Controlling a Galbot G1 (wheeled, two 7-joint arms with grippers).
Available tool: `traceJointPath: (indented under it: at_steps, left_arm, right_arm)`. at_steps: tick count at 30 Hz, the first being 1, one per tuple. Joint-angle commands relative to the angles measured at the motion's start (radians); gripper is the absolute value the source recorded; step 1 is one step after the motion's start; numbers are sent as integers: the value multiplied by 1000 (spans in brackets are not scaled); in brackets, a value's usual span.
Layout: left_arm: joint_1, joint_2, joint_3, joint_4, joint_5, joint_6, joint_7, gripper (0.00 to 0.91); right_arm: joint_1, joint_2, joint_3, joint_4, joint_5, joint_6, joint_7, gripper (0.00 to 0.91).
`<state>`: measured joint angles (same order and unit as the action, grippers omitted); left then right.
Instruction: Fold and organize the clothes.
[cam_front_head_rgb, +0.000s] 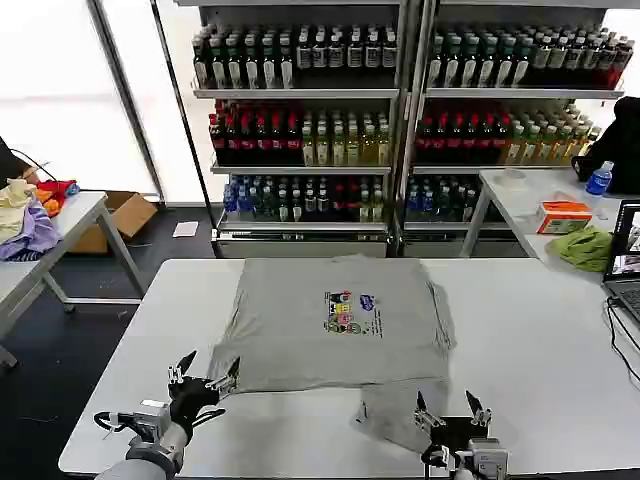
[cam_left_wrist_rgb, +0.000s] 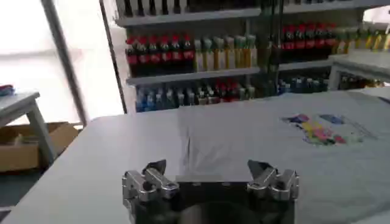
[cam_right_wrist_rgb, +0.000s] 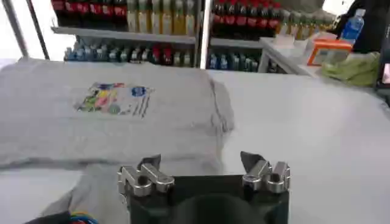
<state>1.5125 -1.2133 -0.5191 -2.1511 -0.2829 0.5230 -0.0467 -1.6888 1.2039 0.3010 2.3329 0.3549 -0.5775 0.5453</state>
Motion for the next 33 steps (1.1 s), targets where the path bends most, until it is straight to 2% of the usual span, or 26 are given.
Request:
traceJointPath:
  at_steps: [1, 18, 33]
  left_arm:
    - [14, 26, 3, 0, -39, 34, -2, 907]
    - [-10, 10, 1, 102, -61, 10, -2, 907]
    - [-1, 7, 6, 115, -73, 7, -3, 907]
  right_arm:
    - [-20, -3, -10, 2, 15, -1, 22, 907]
    - [-65, 16, -64, -2, -7, -1, 50, 907]
    - [-54, 32, -62, -38, -9, 0, 46, 907]
